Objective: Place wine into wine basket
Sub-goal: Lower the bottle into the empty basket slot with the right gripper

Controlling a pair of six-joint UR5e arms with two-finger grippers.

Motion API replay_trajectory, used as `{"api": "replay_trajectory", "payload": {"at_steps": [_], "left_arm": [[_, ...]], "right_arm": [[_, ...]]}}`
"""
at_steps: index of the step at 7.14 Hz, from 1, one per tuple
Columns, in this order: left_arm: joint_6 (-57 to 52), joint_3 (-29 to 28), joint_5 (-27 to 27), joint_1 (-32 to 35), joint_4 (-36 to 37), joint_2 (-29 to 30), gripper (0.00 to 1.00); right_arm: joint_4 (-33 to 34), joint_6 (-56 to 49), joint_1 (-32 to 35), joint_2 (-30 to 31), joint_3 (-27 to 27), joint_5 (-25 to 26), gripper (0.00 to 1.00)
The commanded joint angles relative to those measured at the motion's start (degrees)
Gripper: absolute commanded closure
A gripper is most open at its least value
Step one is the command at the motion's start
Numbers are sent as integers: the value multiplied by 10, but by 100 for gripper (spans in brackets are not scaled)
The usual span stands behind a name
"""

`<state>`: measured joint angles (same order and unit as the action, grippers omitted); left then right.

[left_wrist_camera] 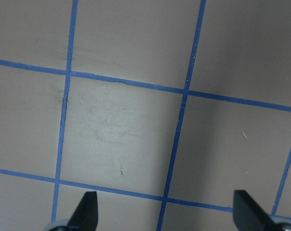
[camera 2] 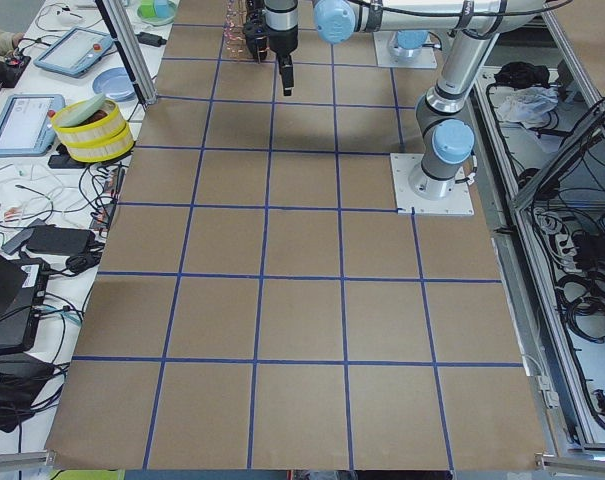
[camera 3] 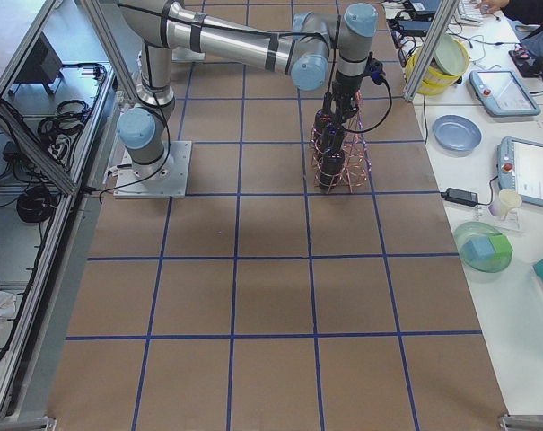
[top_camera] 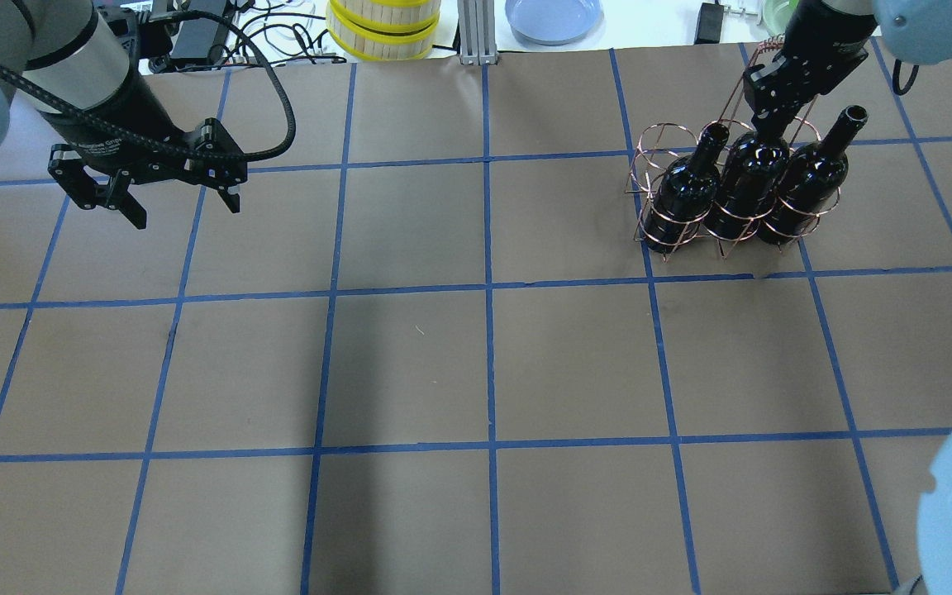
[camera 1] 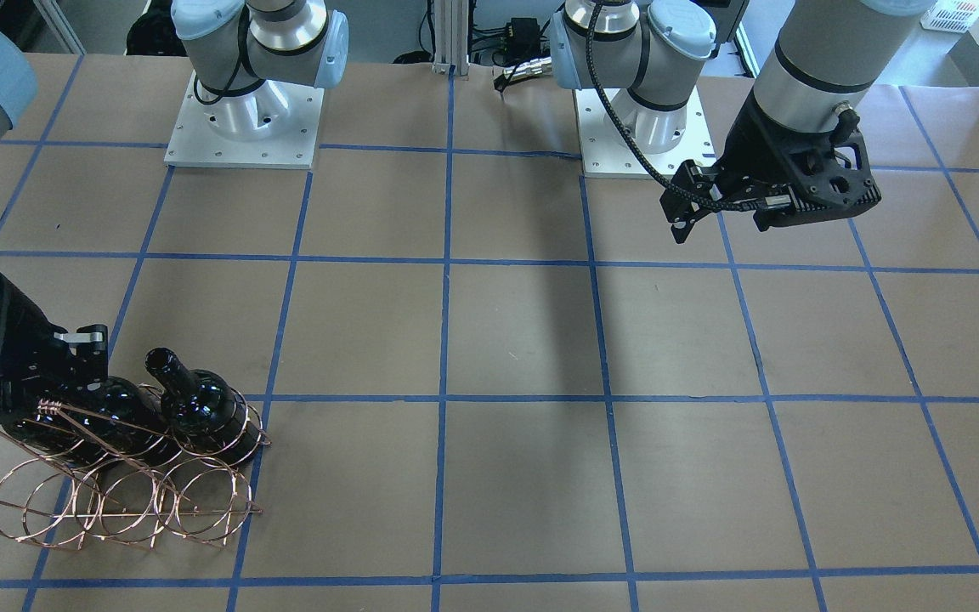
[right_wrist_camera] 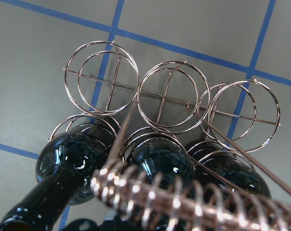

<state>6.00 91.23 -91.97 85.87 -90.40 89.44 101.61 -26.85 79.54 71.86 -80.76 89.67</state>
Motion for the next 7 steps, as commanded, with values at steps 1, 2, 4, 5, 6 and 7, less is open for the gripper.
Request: {"api": "replay_trajectory", "payload": {"at_steps": [1, 2, 4, 5, 6, 7], "left_arm": [[-1, -1, 0, 0, 0, 0, 0], [0, -1, 0, 0, 0, 0, 0], [0, -1, 0, 0, 0, 0, 0], [0, -1, 0, 0, 0, 0, 0], [1, -1, 0, -1, 0, 1, 0], [0, -1, 0, -1, 0, 1, 0]], "right_arm": [[0, 1, 0, 4, -8, 1, 67], [-1, 1, 0, 5, -9, -1, 36], [-8, 3, 0, 31, -9, 1, 8], [-15, 7, 0, 49, -9, 1, 1], [-56, 12, 1, 80, -9, 0, 1], [-85, 21, 3, 111, -9, 0, 1]]}}
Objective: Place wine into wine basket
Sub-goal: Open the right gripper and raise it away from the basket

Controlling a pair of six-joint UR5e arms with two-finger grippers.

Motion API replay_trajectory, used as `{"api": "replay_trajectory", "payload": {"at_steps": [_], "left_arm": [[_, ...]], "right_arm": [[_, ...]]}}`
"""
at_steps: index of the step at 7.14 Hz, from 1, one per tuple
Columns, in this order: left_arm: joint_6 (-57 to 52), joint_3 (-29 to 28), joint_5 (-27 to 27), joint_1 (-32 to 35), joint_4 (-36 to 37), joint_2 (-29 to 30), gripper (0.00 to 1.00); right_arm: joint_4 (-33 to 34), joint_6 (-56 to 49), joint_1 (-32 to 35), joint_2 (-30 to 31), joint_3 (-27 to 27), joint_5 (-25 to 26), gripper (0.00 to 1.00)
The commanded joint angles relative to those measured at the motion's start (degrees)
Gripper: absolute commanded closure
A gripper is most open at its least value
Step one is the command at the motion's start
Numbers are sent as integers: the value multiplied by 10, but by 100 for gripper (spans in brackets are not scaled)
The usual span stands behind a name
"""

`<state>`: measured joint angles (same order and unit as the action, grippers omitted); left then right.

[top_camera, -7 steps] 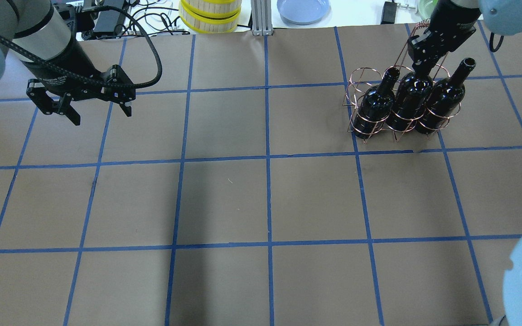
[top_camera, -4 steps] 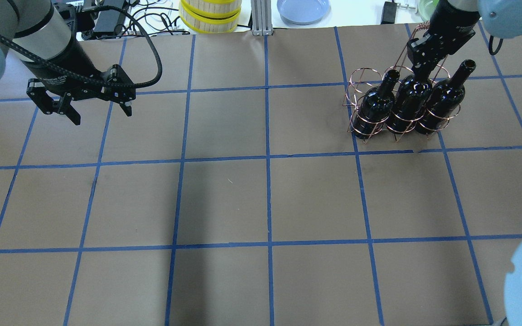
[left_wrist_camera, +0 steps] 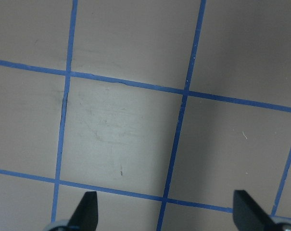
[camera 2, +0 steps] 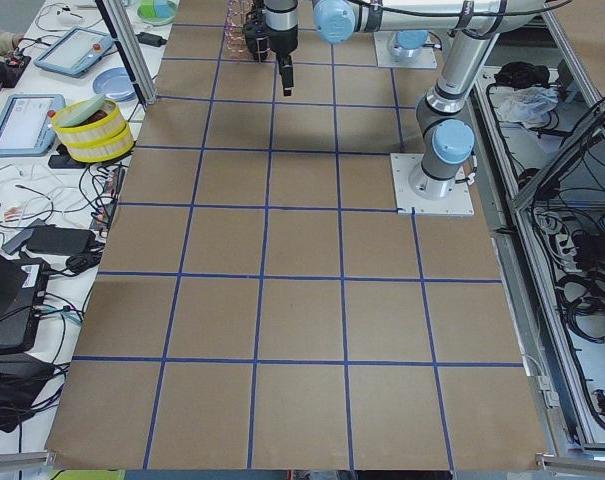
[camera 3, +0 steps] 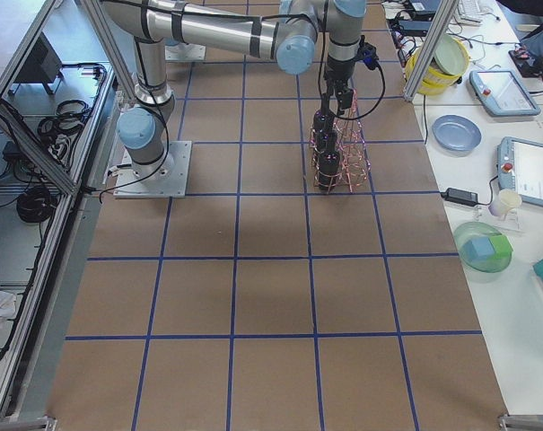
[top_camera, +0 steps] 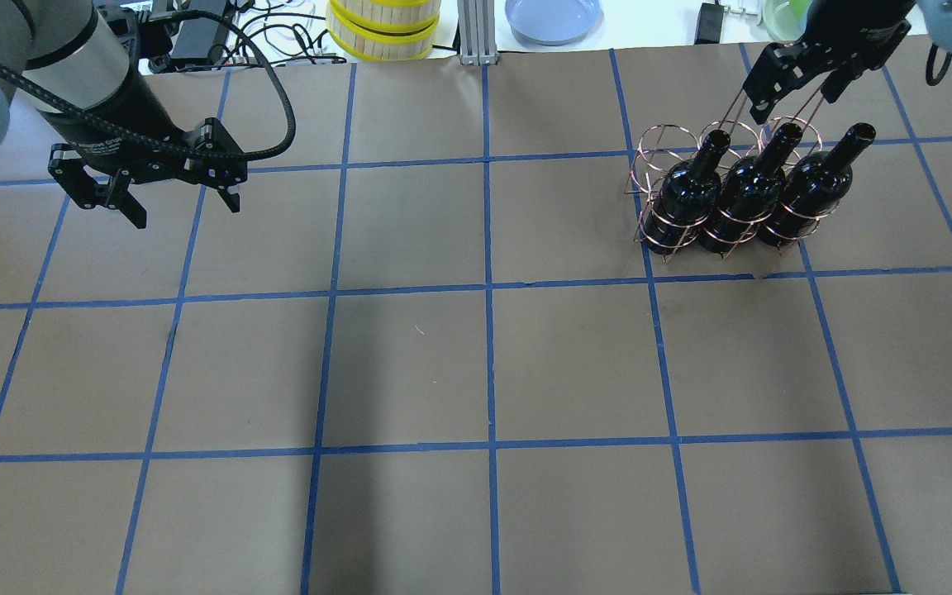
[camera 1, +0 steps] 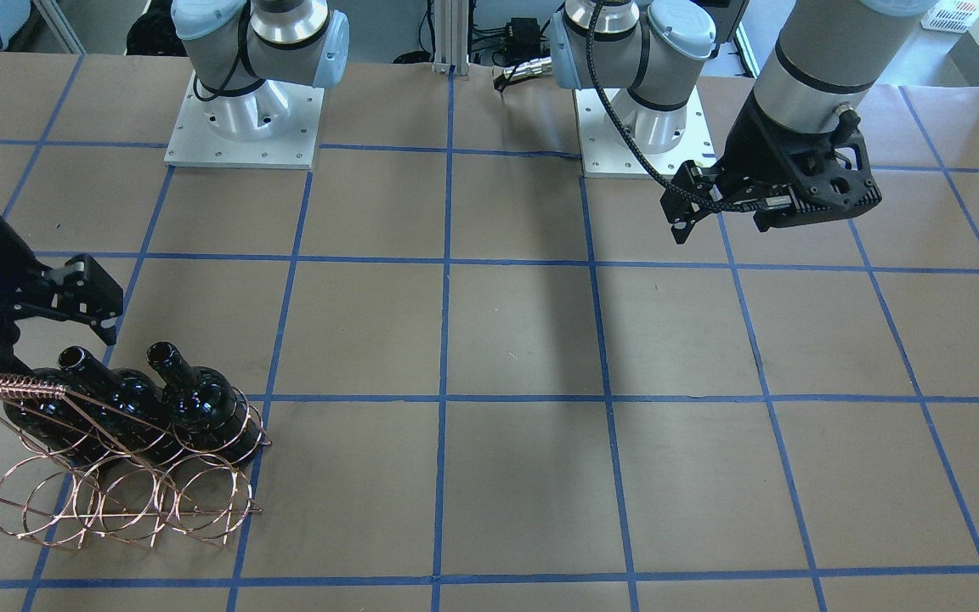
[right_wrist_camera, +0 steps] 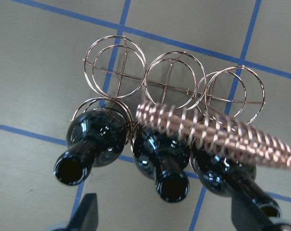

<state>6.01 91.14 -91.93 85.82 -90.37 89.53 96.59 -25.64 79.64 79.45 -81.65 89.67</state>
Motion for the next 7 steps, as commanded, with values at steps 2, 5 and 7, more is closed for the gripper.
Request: {"api": "replay_trajectory", "payload": {"at_steps": [2, 5, 7], "left_arm": [[0, 0, 0, 0, 0, 0, 0], [0, 0, 0, 0, 0, -1, 0], [2, 0, 0, 0, -1, -1, 0]], "right_arm": [[-131, 54, 9, 118, 1, -1, 0], [-149, 256, 151, 130, 0, 9, 0], [-153, 247, 154, 133, -16, 8, 0]]}}
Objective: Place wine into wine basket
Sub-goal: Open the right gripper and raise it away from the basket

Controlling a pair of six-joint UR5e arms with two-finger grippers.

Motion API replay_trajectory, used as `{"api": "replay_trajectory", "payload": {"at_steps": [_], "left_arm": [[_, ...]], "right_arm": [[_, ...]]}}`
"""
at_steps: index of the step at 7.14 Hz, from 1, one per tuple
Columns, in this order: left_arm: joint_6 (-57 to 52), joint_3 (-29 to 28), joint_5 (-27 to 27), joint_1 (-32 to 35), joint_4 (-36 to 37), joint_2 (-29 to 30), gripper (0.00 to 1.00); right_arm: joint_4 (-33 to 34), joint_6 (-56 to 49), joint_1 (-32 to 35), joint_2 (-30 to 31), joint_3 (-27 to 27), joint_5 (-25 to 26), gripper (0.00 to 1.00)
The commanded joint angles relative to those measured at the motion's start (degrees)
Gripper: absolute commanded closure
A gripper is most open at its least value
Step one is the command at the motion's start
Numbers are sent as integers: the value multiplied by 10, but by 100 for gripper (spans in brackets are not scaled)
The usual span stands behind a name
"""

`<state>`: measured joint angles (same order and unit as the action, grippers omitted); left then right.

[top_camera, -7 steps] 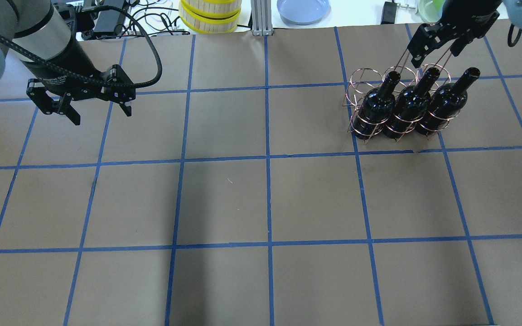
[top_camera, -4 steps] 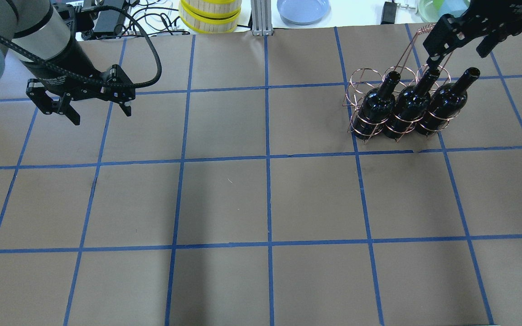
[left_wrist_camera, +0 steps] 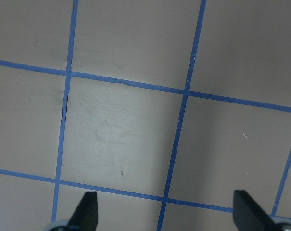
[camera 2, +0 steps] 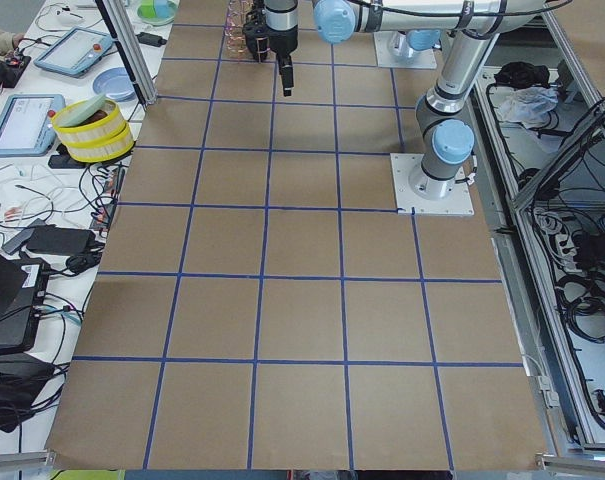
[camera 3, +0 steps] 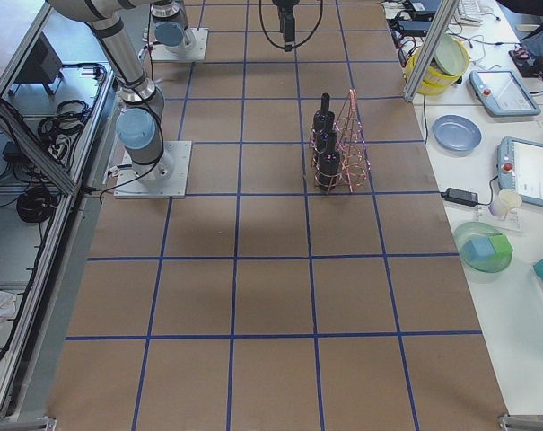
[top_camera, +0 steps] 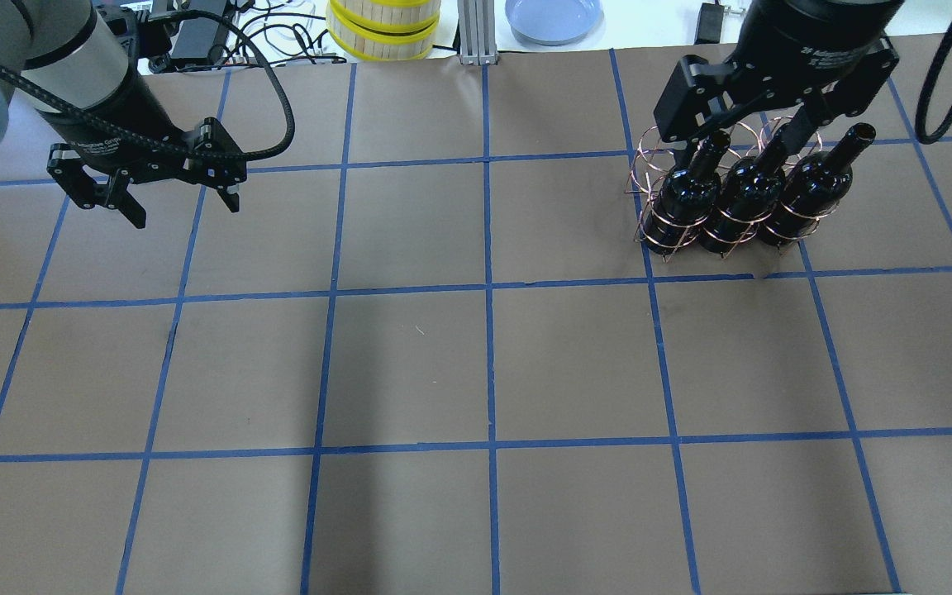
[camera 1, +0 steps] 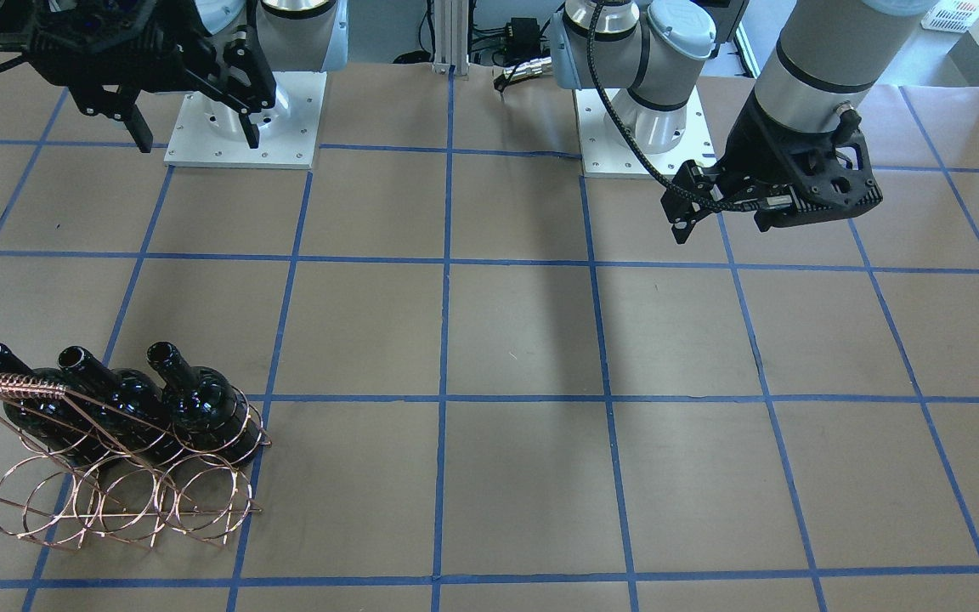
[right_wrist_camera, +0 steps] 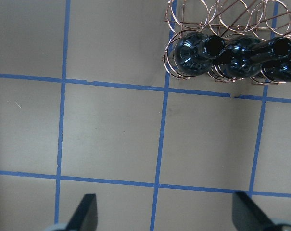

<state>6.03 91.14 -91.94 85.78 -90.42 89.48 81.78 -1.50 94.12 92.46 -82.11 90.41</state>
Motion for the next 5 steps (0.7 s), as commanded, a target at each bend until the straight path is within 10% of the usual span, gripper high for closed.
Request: {"api": "replay_trajectory", "payload": {"at_steps": [1, 5], "left_arm": [[2, 0, 0, 0, 0, 0, 0], [1, 0, 0, 0, 1, -1, 0]], "right_arm": [[8, -23, 5, 3, -32, -1, 1], [51, -15, -66, 8, -42, -2, 0]]}}
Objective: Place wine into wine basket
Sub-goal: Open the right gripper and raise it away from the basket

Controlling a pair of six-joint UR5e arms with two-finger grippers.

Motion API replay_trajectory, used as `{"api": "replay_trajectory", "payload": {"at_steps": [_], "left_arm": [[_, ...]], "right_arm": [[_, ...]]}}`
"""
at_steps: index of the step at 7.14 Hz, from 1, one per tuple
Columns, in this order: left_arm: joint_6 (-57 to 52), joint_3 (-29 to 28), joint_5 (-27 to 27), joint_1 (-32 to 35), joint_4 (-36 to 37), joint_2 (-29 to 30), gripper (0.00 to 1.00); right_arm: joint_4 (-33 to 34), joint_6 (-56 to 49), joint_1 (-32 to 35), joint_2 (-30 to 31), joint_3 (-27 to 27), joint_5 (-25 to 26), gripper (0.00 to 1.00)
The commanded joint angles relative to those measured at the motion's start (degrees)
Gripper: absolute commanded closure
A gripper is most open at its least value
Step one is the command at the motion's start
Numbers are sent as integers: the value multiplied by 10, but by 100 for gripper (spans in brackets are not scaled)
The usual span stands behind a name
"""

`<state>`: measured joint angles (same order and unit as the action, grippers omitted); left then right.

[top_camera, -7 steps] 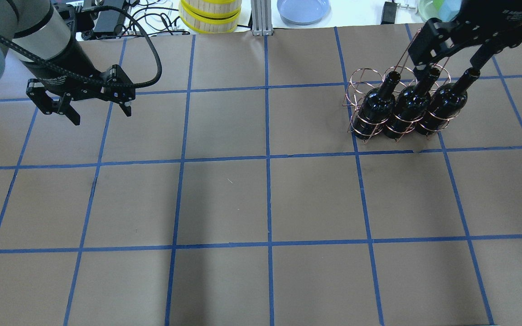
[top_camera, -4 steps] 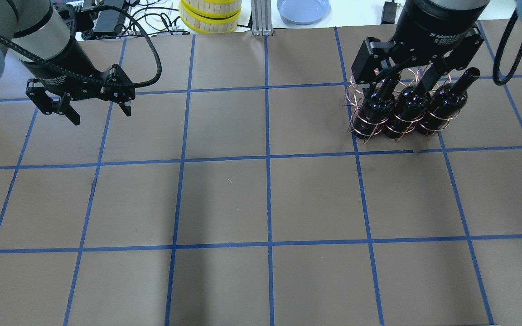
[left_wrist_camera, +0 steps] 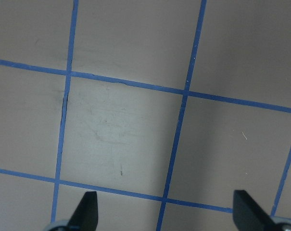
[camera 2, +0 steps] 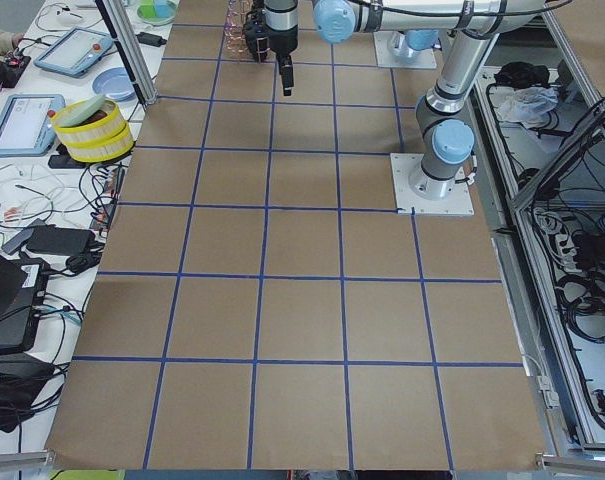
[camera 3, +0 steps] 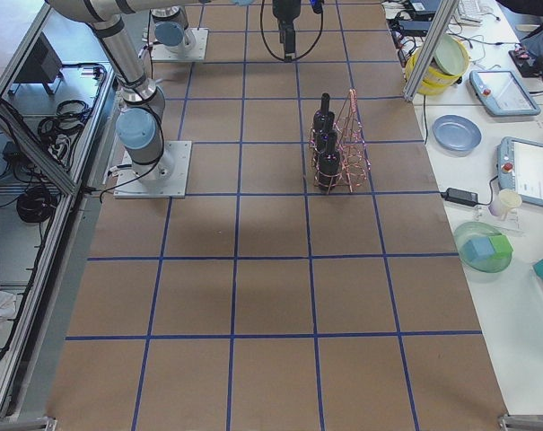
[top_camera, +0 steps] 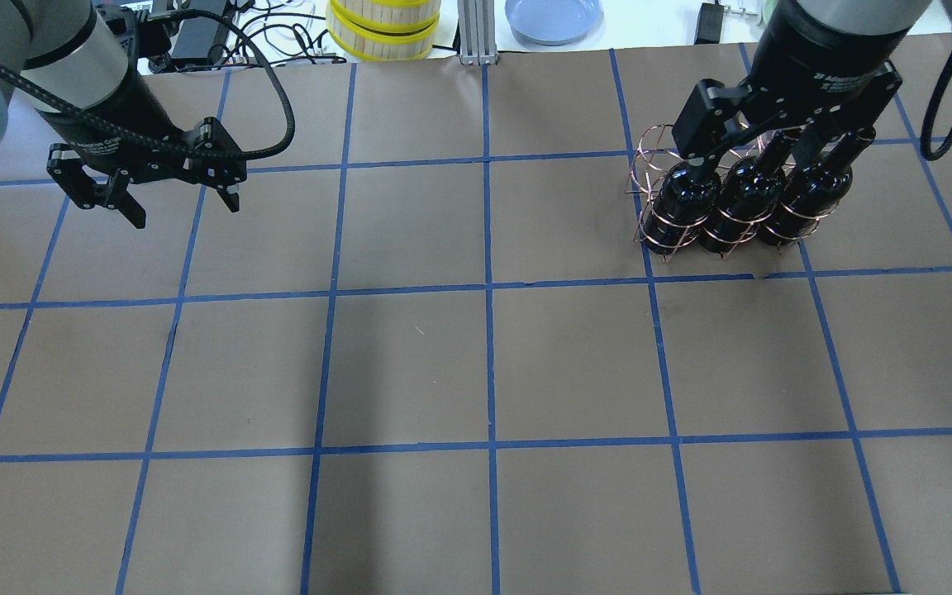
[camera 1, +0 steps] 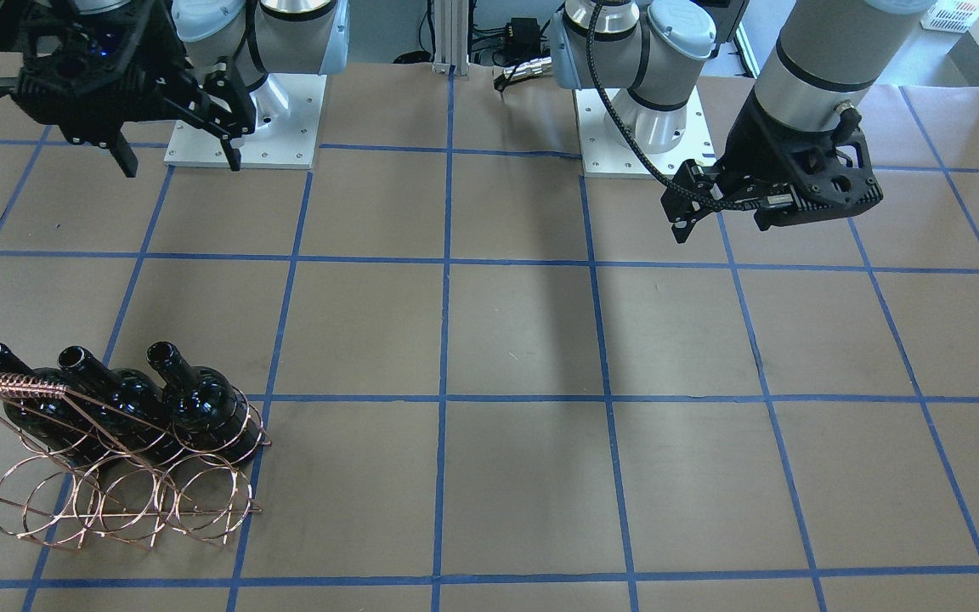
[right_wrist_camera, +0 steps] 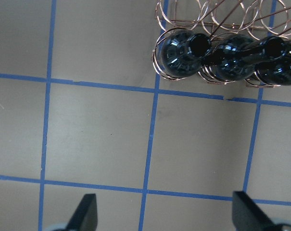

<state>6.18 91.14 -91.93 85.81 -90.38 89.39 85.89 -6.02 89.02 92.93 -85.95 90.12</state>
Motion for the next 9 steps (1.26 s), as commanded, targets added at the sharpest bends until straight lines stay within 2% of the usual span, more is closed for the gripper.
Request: {"api": "replay_trajectory", "payload": {"at_steps": [1, 5, 9], "left_arm": [[0, 0, 0, 0, -1, 0, 0], [-1, 0, 0, 0, 0, 0, 0], [0, -1, 0, 0, 0, -1, 0]], "right_arm": [[9, 43, -13, 4, -4, -2, 0], [-13, 81, 11, 8, -6, -4, 0], [-12, 76, 12, 7, -6, -5, 0]]}}
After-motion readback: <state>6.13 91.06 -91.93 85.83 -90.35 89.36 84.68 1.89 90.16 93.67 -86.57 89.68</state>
